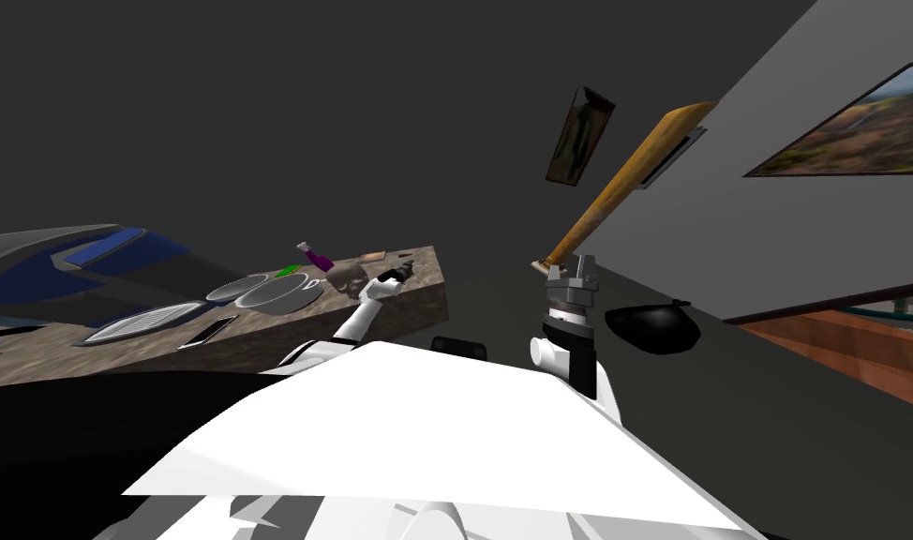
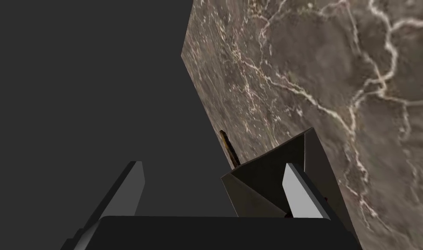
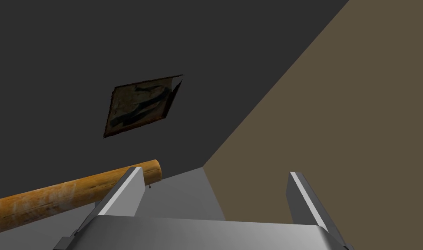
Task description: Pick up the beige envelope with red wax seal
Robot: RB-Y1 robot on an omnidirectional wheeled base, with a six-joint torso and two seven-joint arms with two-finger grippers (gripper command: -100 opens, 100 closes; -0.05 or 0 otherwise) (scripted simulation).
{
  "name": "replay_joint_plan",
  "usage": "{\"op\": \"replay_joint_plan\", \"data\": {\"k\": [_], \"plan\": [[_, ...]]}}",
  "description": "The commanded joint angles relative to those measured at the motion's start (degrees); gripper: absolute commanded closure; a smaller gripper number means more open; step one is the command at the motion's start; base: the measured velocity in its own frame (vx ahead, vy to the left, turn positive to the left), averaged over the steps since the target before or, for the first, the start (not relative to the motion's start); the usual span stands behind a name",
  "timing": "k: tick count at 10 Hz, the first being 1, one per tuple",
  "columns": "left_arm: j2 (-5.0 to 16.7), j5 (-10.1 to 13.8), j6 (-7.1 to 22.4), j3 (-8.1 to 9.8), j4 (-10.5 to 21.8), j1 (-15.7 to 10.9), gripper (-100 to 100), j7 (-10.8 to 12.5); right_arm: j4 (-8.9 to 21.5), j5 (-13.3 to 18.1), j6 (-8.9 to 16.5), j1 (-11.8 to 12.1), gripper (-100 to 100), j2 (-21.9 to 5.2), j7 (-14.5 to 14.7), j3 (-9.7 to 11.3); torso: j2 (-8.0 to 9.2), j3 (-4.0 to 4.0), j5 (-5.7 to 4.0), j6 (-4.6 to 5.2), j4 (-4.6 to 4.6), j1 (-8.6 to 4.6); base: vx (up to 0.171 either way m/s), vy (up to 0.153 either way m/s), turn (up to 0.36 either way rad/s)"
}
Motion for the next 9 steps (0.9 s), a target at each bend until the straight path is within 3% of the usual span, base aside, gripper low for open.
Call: {"op": "replay_joint_plan", "data": {"k": [1, 3, 4, 6, 7, 8, 9], "plan": [[1.6, 1.2, 2.9, 0.11, 2.9, -2.9, -100, 0.0, 0.0, 0.0, 0.0, 0.0, 0, 0.0, 0.0, 0.0, 0.0, 0.0, 0.0, 0.0, 0.0, 0.0, 0.005, -0.034, -0.028], [1.6, 1.2, 4.7, 0.11, 3.5, -3.0, -100, 0.0, 0.0, 0.0, 0.0, 0.0, 0, 0.0, 0.0, 0.0, -0.02, -0.01, -0.01, 0.0, 0.0, -0.06, 0.006, -0.027, -0.01], [2.9, 2.4, 6.8, 0.22, 6.5, -5.8, -100, 0.1, 0.0, 0.0, 0.0, 0.0, 0, 0.0, 0.0, 0.0, 0.0, 0.0, 0.0, 0.0, 0.0, -0.01, 0.006, -0.033, -0.035], [2.9, 2.4, 8.8, 0.22, 6.9, -5.8, -100, 0.1, 0.0, 0.0, 0.0, 0.0, 0, 0.0, 0.0, 0.0, -0.01, -0.01, -0.01, 0.0, 0.0, -0.05, 0.005, -0.024, -0.007], [4.2, 3.6, 11.0, 0.34, 9.7, -8.5, -100, 0.2, 0.0, 0.0, 0.0, 0.0, 0, 0.0, 0.0, 0.0, 0.0, 0.0, 0.0, 0.0, 0.0, 0.0, 0.01, -0.026, -0.028], [4.2, 3.6, 12.6, 0.34, 10.2, -8.5, -100, 0.2, 0.0, 0.0, 0.0, 0.0, 0, 0.0, 0.0, 0.0, -0.02, -0.01, -0.01, 0.01, 0.0, -0.02, 0.011, -0.029, -0.026], [5.4, 4.8, 14.3, 0.47, 12.1, -10.8, -100, 0.4, 0.0, 0.0, 0.0, 0.0, 0, 0.0, 0.0, 0.0, -0.02, -0.01, 0.0, 0.0, -0.01, -0.03, 0.013, -0.039, -0.038]]}}
